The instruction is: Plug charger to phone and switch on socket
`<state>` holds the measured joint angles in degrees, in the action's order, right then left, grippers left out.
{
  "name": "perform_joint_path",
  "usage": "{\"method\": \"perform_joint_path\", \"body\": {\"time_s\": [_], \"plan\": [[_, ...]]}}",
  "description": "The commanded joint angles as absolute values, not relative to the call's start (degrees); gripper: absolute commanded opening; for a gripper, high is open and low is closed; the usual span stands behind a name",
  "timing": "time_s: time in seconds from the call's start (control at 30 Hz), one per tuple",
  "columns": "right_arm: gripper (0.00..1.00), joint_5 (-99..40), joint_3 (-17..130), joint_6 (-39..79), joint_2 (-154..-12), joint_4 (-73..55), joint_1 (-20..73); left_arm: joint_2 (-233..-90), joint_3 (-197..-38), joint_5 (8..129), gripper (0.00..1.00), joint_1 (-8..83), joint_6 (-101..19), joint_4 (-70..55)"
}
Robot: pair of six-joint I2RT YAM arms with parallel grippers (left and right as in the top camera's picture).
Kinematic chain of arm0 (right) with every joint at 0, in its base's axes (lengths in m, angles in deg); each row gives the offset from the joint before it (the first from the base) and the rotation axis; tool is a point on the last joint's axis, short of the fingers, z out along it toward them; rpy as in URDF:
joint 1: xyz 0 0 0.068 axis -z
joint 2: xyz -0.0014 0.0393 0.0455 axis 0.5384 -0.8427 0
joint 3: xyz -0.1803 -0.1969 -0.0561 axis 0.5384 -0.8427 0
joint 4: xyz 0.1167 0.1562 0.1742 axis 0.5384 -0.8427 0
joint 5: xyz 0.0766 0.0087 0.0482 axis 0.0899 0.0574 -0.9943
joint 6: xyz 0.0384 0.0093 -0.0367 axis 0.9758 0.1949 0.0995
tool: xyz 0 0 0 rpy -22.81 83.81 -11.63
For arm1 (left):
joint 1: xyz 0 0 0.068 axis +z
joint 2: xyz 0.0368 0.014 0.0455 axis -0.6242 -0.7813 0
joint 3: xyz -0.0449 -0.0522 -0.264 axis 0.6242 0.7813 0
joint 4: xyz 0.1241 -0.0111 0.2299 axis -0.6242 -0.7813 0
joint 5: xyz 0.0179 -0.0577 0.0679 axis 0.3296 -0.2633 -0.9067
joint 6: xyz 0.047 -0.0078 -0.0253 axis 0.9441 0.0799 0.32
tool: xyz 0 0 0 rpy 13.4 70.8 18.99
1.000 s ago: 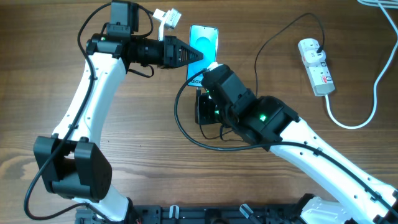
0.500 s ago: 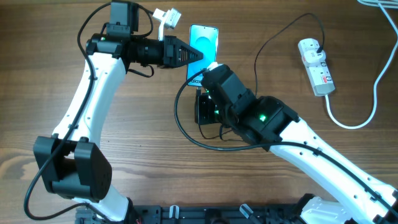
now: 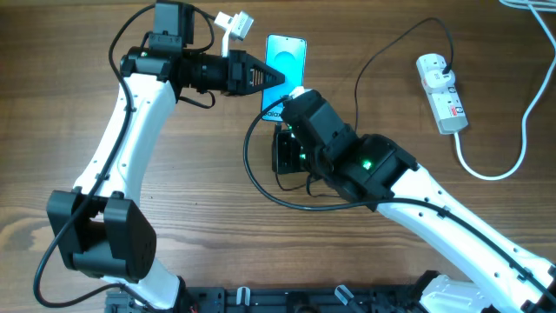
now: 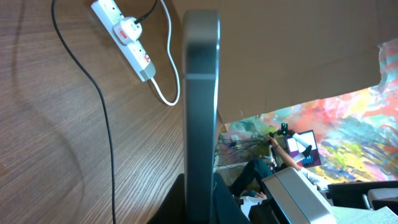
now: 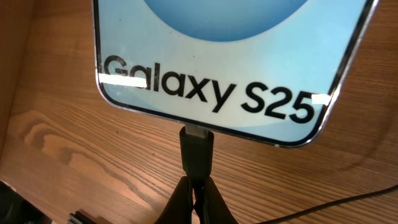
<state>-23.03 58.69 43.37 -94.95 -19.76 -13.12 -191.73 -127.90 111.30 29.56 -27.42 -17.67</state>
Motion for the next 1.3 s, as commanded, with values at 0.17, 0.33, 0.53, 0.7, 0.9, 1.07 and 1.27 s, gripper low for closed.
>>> {"method": "perform_joint_path", "body": {"time_s": [0.17,0.33,0.53,0.7,0.9,1.07,1.27], "plan": [[0.04,-21.64,58.59,43.72,-95.21,-19.32,-13.1,-191.4,-128.27,111.3,0.04,29.34,-23.52,-17.76],[0.04,-20.96,58.59,43.67,-95.21,-19.34,-13.07,-191.4,-128.27,111.06,0.04,29.34,-23.13,-17.94],[0.04,-20.74,58.59,43.61,-95.21,-19.3,-13.07,-191.4,-128.27,111.04,0.04,29.34,-22.91,-17.94],[0.04,-19.41,58.59,43.57,-95.21,-19.21,-13.07,-191.42,-128.27,110.86,0.04,29.34,-20.2,-20.89],[0.04,-18.18,58.59,43.59,-95.21,-18.25,-13.07,-191.42,-128.27,110.88,0.04,29.34,-20.62,-22.26],[0.04,-17.22,58.59,43.61,-95.21,-17.99,-13.07,-191.42,-128.27,110.93,0.04,29.34,-20.64,-23.27],[0.04,-16.46,58.59,43.67,-95.21,-16.63,-13.07,-191.42,-128.27,111.1,0.04,29.34,-20.62,-23.68]]}}
